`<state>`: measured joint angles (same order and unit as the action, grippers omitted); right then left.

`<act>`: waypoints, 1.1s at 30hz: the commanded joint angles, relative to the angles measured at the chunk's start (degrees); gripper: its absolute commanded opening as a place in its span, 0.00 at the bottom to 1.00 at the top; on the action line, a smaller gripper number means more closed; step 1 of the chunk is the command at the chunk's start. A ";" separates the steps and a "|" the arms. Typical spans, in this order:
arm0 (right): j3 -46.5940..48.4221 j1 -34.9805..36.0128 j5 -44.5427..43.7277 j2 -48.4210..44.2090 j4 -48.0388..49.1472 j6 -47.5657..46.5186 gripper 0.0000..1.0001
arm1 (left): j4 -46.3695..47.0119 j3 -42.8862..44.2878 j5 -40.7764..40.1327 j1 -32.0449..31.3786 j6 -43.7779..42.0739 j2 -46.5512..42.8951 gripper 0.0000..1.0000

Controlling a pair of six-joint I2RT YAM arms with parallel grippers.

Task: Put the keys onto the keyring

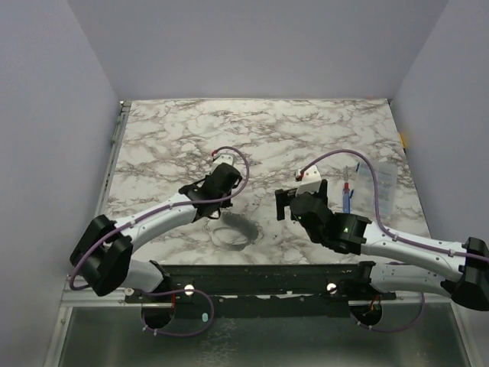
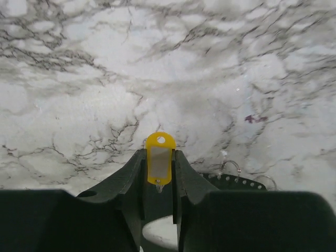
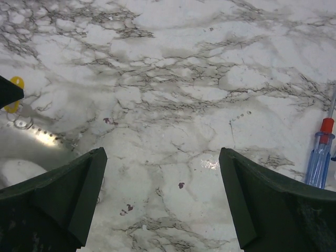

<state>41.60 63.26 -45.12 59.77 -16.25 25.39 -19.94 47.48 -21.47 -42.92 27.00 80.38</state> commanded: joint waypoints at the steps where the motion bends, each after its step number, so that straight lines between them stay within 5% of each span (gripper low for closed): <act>1: -0.91 -0.07 2.01 -2.65 5.33 -4.81 1.00 | -0.43 2.02 -0.50 0.14 -0.57 -6.56 0.00; 12: -3.64 -0.03 13.80 -6.03 14.97 -13.75 1.00 | 3.19 -2.78 0.45 0.08 0.38 -16.11 0.02; 20: -2.92 -0.06 13.55 -4.37 13.88 -12.90 1.00 | 3.97 -4.96 -0.59 0.11 -0.54 -11.64 0.44; 27: -3.24 -0.07 13.21 -3.80 10.10 -8.89 0.99 | 3.91 -4.64 2.34 0.13 0.53 -6.53 0.44; 33: -5.99 -0.07 18.42 -2.40 11.29 -1.32 0.89 | 2.04 -6.94 11.07 -0.84 1.86 -6.12 0.44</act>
<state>38.02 63.26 -31.70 55.81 -4.78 17.69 -16.40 42.46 -17.15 -42.87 27.38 74.06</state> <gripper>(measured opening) 0.926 0.442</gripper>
